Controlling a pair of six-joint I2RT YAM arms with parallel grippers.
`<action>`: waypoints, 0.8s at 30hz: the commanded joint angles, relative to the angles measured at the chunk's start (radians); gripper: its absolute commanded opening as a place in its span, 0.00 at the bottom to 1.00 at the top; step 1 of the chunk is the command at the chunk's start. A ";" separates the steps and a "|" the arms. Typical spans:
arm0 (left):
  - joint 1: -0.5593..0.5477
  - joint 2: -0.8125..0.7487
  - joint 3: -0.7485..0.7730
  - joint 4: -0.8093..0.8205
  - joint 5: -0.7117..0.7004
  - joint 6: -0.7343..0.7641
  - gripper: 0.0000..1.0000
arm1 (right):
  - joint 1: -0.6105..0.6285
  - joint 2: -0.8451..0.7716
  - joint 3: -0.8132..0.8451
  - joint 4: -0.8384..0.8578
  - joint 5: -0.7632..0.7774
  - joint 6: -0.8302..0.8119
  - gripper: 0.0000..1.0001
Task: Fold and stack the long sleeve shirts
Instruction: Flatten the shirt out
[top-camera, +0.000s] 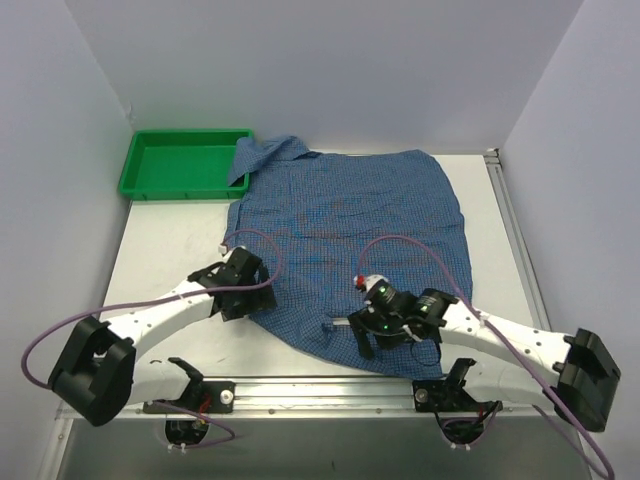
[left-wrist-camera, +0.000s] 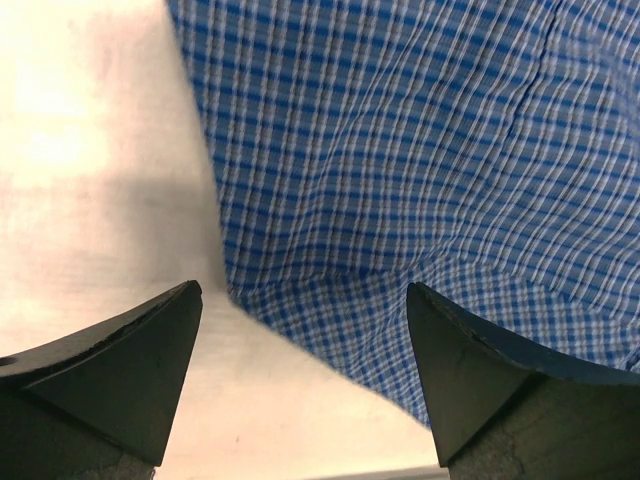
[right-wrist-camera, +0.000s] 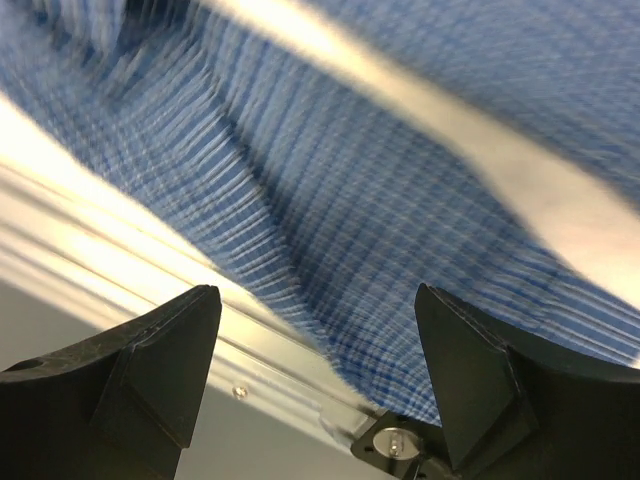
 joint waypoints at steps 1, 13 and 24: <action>-0.001 0.067 0.068 0.085 -0.041 0.000 0.92 | 0.136 0.089 0.049 0.001 0.027 -0.024 0.80; 0.031 0.095 0.088 0.089 -0.040 0.025 0.90 | 0.303 0.387 0.140 -0.001 0.165 -0.064 0.54; 0.229 -0.073 0.183 -0.016 -0.006 0.187 0.90 | 0.091 0.197 0.379 -0.099 -0.166 -0.131 0.00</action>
